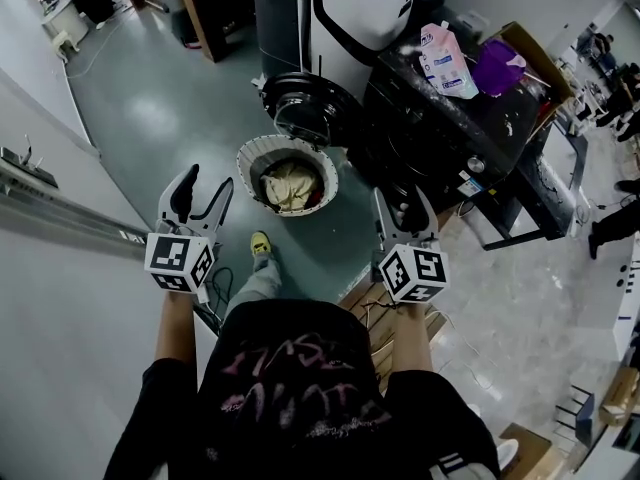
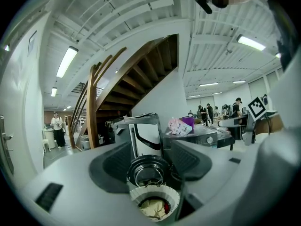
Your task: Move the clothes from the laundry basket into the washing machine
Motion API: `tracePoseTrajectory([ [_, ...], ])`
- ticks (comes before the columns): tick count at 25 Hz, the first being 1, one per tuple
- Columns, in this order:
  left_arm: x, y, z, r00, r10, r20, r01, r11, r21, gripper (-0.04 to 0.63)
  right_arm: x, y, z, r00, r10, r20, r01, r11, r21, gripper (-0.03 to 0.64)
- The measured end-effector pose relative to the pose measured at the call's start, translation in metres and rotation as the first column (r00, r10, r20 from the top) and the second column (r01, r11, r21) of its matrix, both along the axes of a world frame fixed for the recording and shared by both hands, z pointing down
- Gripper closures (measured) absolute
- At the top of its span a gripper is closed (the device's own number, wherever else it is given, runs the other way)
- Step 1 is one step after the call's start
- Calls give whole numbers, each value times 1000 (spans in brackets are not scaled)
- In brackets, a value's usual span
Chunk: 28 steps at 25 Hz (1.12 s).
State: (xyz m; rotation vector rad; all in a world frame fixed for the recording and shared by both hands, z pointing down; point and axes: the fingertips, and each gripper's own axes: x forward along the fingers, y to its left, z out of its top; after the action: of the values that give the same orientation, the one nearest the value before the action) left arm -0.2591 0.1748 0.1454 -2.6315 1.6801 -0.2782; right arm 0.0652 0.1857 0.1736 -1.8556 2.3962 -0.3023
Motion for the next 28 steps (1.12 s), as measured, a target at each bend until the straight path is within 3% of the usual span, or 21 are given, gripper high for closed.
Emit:
tracePoseTrajectory([
  [15,-44,-144,45,998,57,-27,-60,991,-120,325,-39,-123,37,998,61,-21,-64,989,-137,327],
  [28,-98,-289,89,980,196,-28,-197,948,-250,325,-98,-245,57,987,140,-79,-155,956,-250,325],
])
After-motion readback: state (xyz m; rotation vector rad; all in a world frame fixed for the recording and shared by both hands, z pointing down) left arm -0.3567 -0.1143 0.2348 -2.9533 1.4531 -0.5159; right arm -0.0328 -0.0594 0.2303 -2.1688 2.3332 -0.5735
